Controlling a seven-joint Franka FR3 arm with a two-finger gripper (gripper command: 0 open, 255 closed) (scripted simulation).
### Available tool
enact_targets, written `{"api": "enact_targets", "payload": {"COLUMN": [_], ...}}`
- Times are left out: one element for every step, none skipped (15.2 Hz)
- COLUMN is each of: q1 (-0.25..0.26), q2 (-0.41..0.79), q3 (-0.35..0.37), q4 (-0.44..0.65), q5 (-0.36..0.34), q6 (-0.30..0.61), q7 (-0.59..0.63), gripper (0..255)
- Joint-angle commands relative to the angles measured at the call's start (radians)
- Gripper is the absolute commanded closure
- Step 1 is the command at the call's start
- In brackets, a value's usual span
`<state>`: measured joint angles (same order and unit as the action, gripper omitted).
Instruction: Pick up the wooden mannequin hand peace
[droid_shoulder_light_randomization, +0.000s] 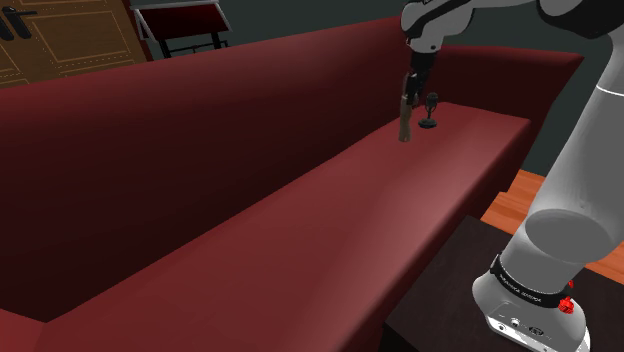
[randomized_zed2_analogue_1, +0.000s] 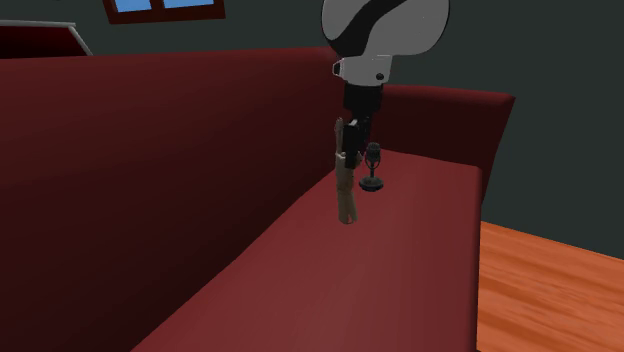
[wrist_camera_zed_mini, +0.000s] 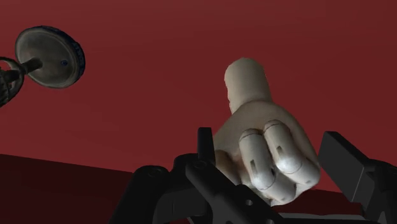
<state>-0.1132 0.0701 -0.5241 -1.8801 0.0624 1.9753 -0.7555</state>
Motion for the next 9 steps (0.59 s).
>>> {"api": "enact_targets", "payload": {"q1": [0.000, 0.000, 0.000, 0.000, 0.000, 0.000, 0.000, 0.000, 0.000], "q2": [-0.005, -0.008, -0.010, -0.012, -0.013, -0.015, -0.016, -0.017, -0.017], "q3": [-0.001, -0.001, -0.001, -0.001, -0.001, -0.001, -0.001, -0.001, -0.001], "q4": [0.024, 0.035, 0.046, 0.057, 0.069, 0.081, 0.093, 0.106, 0.108], "q5": [-0.004, -0.005, -0.006, -0.008, -0.009, -0.010, -0.011, -0.011, -0.011], "q6": [-0.028, -0.041, -0.054, -0.067, -0.080, -0.094, -0.107, -0.120, -0.122], "q7": [0.002, 0.003, 0.004, 0.005, 0.006, 0.007, 0.008, 0.009, 0.009], "gripper": [255, 255, 255, 255, 255, 255, 255, 255, 255]}}
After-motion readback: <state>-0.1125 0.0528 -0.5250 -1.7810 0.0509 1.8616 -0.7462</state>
